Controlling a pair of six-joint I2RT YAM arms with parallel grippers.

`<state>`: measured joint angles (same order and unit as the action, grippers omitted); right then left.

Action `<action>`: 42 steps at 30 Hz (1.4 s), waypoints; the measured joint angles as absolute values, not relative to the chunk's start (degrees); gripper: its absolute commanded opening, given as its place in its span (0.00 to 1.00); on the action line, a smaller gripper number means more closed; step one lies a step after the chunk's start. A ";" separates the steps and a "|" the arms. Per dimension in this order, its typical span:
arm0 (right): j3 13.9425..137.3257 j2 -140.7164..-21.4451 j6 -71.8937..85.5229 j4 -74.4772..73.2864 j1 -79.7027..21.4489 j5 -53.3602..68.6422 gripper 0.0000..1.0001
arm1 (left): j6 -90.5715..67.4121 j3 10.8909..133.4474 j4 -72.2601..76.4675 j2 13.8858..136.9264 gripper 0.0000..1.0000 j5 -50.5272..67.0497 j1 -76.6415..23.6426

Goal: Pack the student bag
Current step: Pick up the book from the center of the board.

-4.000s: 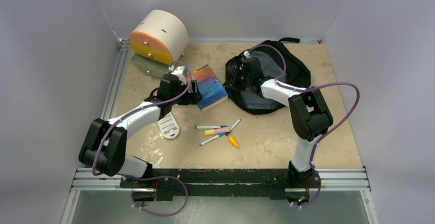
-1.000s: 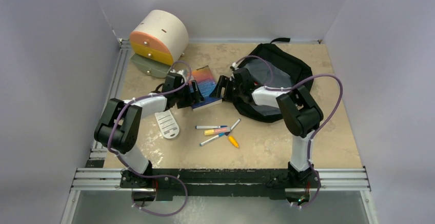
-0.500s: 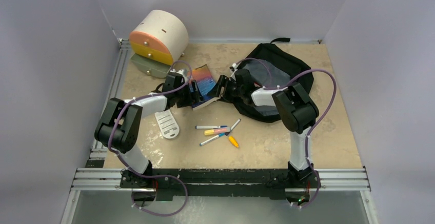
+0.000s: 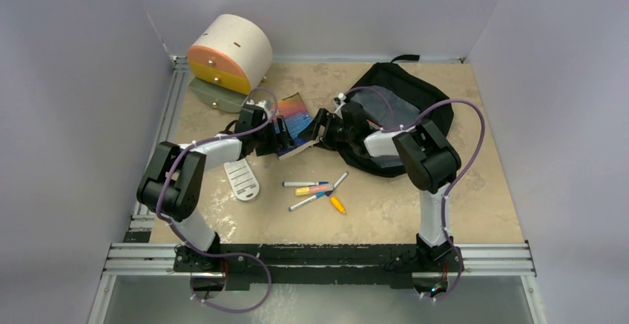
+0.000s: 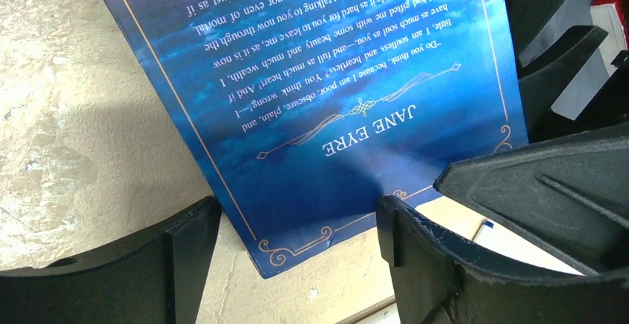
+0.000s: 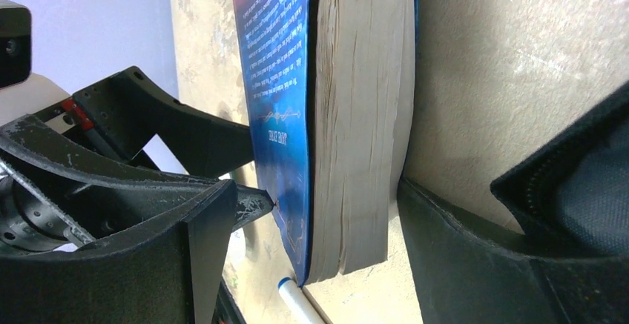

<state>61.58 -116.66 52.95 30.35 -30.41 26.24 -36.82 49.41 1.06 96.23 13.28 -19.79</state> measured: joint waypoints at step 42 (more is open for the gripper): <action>51.62 -114.37 80.95 42.41 -33.41 11.31 0.67 | -36.93 49.39 1.19 96.31 0.75 16.14 -21.19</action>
<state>51.62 -114.37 80.95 42.41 -33.41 11.31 -36.93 49.39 1.19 96.31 16.14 -21.19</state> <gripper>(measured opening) 0.750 0.752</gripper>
